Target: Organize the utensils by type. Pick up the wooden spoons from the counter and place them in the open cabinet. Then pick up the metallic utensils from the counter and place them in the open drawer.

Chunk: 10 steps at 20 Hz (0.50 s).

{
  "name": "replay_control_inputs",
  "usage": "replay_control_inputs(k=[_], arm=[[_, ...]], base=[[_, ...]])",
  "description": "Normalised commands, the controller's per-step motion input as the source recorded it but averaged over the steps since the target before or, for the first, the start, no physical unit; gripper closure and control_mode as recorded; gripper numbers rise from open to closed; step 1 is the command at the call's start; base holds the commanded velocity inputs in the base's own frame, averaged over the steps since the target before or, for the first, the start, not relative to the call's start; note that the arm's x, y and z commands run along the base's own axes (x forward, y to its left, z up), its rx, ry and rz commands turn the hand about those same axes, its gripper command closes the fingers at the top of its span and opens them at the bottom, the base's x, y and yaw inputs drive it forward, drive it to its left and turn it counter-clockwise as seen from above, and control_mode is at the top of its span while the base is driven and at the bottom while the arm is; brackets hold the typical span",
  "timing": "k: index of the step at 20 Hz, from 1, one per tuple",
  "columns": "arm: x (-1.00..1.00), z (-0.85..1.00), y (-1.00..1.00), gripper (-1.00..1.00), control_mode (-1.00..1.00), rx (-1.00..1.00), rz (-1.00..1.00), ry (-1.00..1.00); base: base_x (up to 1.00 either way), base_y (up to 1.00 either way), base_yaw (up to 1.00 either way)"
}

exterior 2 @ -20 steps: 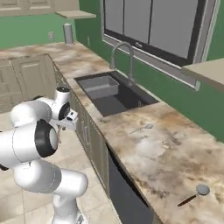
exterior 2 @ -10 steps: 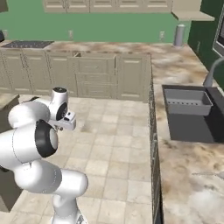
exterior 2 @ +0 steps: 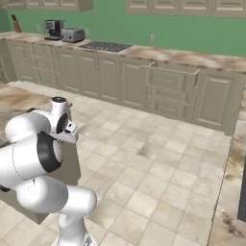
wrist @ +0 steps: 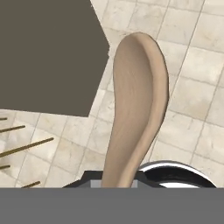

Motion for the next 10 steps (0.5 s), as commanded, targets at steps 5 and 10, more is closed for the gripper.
replay_control_inputs(k=[5, 10], arm=[[0.00, 0.00, 0.00, 1.00, 1.00, 0.00, 0.00, 0.00], [0.00, 0.00, 0.00, 1.00, 1.00, 0.00, 0.00, 0.00]], base=[[0.66, 0.00, 0.68], [0.98, -0.05, 0.21]])
